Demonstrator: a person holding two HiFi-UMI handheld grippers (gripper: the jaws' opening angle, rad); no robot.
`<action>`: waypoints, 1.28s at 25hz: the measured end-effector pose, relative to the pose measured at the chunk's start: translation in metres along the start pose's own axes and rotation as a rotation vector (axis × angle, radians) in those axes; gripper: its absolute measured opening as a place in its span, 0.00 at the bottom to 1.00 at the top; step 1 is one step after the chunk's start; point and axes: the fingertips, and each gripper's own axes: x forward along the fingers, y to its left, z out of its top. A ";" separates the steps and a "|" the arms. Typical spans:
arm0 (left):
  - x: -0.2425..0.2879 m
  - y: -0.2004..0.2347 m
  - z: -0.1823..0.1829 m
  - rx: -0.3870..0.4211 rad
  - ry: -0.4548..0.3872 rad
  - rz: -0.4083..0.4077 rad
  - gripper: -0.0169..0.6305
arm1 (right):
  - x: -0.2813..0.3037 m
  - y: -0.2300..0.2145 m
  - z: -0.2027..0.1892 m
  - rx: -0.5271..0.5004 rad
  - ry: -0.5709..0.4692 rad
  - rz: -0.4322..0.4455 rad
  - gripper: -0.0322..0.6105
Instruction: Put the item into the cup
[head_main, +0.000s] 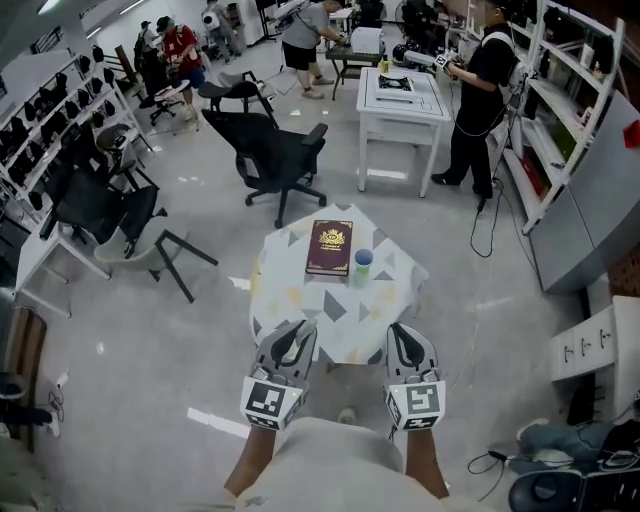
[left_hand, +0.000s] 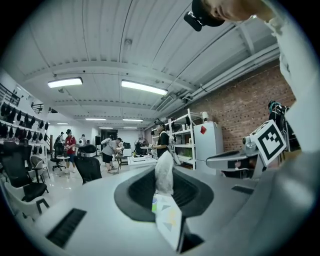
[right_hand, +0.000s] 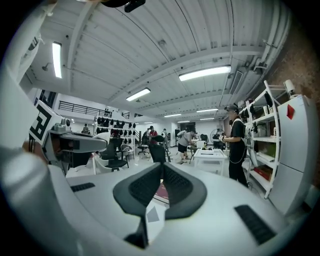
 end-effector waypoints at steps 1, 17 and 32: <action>0.002 0.000 0.000 -0.002 -0.001 0.003 0.13 | 0.002 -0.001 0.001 -0.001 0.001 0.003 0.08; 0.042 0.022 -0.009 -0.046 -0.007 -0.012 0.13 | 0.039 -0.014 0.002 -0.031 0.027 -0.005 0.08; 0.109 0.091 -0.007 -0.051 -0.021 -0.106 0.13 | 0.117 -0.020 0.010 -0.039 0.050 -0.097 0.08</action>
